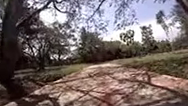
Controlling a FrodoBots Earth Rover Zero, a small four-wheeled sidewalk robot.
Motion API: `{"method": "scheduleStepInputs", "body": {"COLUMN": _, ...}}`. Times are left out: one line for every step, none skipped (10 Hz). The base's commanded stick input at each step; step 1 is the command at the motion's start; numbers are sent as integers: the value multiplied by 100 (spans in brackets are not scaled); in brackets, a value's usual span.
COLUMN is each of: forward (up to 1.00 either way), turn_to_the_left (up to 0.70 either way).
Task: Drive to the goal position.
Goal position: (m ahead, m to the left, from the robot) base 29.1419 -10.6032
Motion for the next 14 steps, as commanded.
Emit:
{"method": "scheduleStepInputs", "body": {"forward": 70, "turn_to_the_left": -15}}
{"method": "scheduleStepInputs", "body": {"forward": 70, "turn_to_the_left": -34}}
{"method": "scheduleStepInputs", "body": {"forward": 70, "turn_to_the_left": -19}}
{"method": "scheduleStepInputs", "body": {"forward": 70, "turn_to_the_left": -1}}
{"method": "scheduleStepInputs", "body": {"forward": 70, "turn_to_the_left": 0}}
{"method": "scheduleStepInputs", "body": {"forward": 70, "turn_to_the_left": 0}}
{"method": "scheduleStepInputs", "body": {"forward": 70, "turn_to_the_left": 0}}
{"method": "scheduleStepInputs", "body": {"forward": 70, "turn_to_the_left": 0}}
{"method": "scheduleStepInputs", "body": {"forward": 70, "turn_to_the_left": 0}}
{"method": "scheduleStepInputs", "body": {"forward": 70, "turn_to_the_left": 0}}
{"method": "scheduleStepInputs", "body": {"forward": 70, "turn_to_the_left": 0}}
{"method": "scheduleStepInputs", "body": {"forward": 70, "turn_to_the_left": 0}}
{"method": "scheduleStepInputs", "body": {"forward": 70, "turn_to_the_left": 0}}
{"method": "scheduleStepInputs", "body": {"forward": 70, "turn_to_the_left": 0}}
